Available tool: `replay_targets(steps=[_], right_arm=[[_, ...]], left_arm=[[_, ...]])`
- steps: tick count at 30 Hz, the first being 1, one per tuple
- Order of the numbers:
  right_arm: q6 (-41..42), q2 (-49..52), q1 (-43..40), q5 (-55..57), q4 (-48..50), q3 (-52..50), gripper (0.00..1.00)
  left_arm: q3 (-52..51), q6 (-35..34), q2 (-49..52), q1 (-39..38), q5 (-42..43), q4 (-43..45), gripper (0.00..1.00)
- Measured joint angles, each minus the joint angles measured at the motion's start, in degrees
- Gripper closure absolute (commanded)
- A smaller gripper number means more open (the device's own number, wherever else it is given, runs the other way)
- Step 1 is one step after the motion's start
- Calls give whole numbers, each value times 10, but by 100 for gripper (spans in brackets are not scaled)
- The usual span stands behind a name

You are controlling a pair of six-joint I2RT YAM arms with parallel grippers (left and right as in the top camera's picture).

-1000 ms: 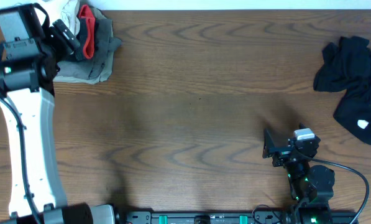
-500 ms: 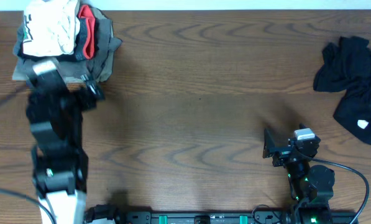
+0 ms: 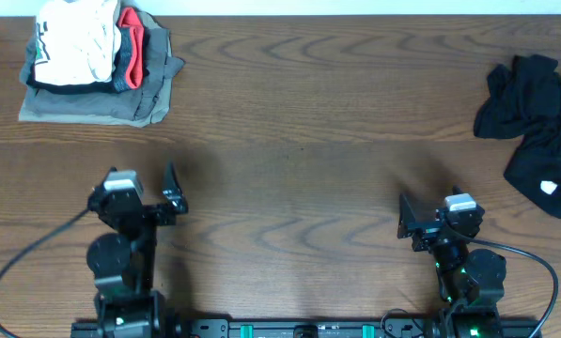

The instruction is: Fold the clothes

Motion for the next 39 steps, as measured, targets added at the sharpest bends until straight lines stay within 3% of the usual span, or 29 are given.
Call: replay_targets(steps=[7,19,24,39], right_arm=[[0,0,0,0,0,0,1],[0,0,0,0,0,0,1],[0,0,0,0,0,0,1],[0,0,0,0,0,0,1]], left_arm=[[-76,0,-88,0,2,10,2],[-122,5,-162,0,2,4,2],[-122,15,-210,0,2,-54,2],[-119,15,-220,0,-5,-92,2]])
